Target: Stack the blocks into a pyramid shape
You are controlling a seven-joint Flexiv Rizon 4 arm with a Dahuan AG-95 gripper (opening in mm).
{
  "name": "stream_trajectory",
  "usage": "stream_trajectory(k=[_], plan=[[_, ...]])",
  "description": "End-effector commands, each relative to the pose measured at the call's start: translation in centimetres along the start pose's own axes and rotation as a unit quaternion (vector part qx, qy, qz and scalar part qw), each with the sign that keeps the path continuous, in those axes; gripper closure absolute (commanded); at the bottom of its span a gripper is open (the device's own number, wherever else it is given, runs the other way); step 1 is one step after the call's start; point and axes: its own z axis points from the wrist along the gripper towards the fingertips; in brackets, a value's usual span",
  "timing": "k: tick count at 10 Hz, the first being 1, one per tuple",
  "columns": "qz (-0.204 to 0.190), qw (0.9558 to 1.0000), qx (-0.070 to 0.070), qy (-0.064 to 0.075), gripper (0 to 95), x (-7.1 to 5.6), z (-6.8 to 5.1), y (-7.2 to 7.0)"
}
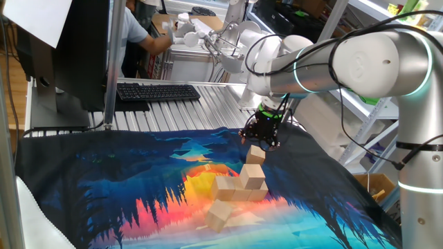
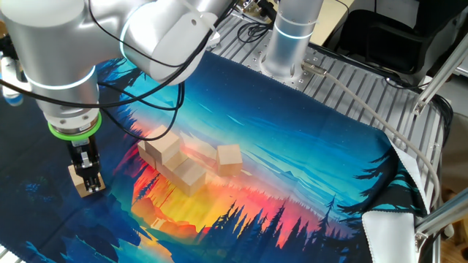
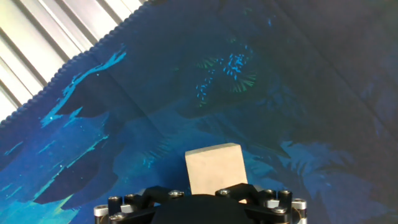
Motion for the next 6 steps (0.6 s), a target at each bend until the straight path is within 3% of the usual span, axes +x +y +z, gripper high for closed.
stream_trajectory(k=[1,2,5,6], plan=[[-0.002,1.0,0.001,0.001,0.0,0.03,0.0,0.02],[0.003,1.0,-0.001,0.004,19.0,0.03,0.0,0.02],[0.018,0.9997,0.005,0.016,19.0,0.03,0.0,0.02],[0.009,0.9998,0.009,0.017,0.0,0.03,0.0,0.02]])
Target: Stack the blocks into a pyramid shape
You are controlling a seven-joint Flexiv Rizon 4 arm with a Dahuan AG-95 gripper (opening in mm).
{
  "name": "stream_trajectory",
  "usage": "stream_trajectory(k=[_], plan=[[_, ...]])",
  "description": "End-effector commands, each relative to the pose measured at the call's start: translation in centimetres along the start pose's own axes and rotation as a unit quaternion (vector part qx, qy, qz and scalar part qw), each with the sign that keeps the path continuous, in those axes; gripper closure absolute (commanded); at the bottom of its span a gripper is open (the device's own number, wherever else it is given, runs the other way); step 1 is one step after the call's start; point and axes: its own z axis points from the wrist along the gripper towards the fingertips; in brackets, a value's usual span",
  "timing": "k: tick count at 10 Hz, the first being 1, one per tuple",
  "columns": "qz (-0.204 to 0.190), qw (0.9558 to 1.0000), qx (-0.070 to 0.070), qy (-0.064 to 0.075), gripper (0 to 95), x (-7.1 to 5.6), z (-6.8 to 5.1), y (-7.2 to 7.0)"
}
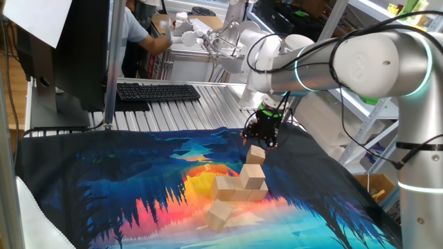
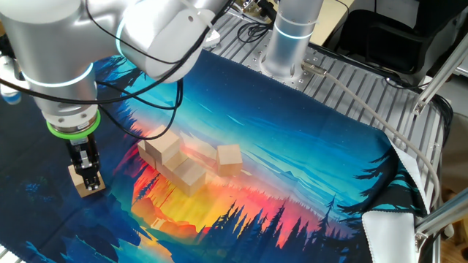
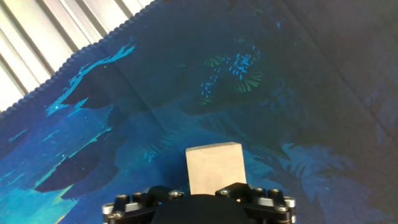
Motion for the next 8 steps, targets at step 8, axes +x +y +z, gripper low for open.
stream_trajectory(k=[8], plan=[[-0.051,0.9987,0.005,0.001,0.0,-0.8,0.7,-1.3]])
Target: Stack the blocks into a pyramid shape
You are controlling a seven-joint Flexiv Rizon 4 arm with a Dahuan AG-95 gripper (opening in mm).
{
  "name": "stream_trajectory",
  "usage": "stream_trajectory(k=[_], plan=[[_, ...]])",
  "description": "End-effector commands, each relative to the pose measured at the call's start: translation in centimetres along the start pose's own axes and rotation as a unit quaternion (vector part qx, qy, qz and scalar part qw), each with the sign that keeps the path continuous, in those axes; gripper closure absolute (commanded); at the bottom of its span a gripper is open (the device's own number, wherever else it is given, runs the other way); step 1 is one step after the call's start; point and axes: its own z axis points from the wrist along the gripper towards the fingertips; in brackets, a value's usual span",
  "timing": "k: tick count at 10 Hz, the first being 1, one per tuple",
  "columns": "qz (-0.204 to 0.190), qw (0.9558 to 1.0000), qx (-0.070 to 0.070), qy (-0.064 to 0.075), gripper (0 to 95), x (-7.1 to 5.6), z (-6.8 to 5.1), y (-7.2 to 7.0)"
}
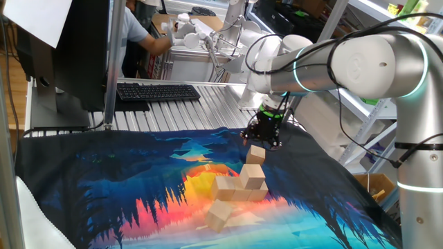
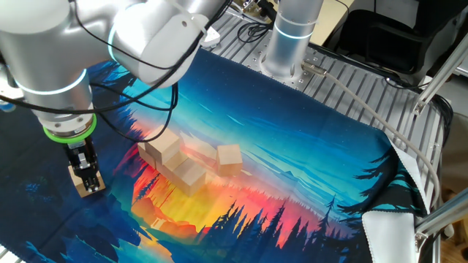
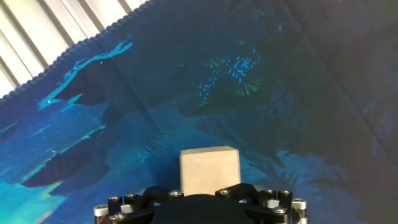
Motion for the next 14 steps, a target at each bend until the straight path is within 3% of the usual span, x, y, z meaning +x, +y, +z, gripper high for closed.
stream_trajectory(k=[1,2,6,12,14], plan=[[-0.003,1.0,0.001,0.001,0.0,-0.4,0.2,-0.1],[-0.004,1.0,0.0,0.001,19.0,-0.5,0.3,-0.2],[0.002,1.0,-0.007,-0.005,19.0,-0.9,1.8,-0.6],[0.006,0.9999,-0.011,-0.007,19.0,-1.1,3.0,-0.8],[0.008,0.9998,-0.014,-0.01,57.0,-1.2,3.2,-0.8]])
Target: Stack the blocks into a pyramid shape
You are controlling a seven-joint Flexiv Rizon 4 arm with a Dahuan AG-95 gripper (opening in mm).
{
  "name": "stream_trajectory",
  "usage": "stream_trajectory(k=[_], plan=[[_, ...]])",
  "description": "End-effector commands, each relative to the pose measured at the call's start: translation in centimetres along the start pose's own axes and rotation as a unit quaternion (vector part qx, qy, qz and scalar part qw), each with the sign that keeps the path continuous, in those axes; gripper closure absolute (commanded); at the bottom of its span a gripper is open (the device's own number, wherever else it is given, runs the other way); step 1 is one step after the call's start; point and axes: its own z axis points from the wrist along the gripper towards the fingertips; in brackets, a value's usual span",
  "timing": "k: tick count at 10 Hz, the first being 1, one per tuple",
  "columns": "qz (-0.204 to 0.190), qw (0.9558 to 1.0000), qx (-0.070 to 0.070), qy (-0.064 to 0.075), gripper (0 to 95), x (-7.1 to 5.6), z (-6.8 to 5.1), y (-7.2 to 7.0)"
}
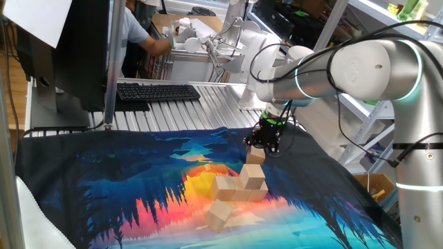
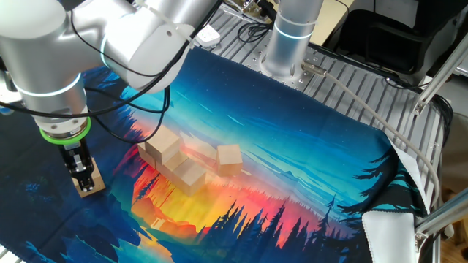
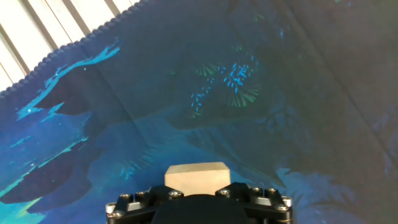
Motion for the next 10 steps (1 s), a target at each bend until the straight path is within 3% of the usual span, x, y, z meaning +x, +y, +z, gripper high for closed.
stream_trajectory(k=[1,3,6,10], plan=[[0.004,1.0,-0.002,-0.001,57.0,0.1,-0.1,0.0],[0.009,1.0,-0.004,0.0,95.0,0.1,-0.1,0.0],[0.037,0.9993,-0.005,0.005,95.0,0.2,-0.5,0.1],[0.092,0.9957,0.002,0.013,95.0,1.6,-3.0,2.1]])
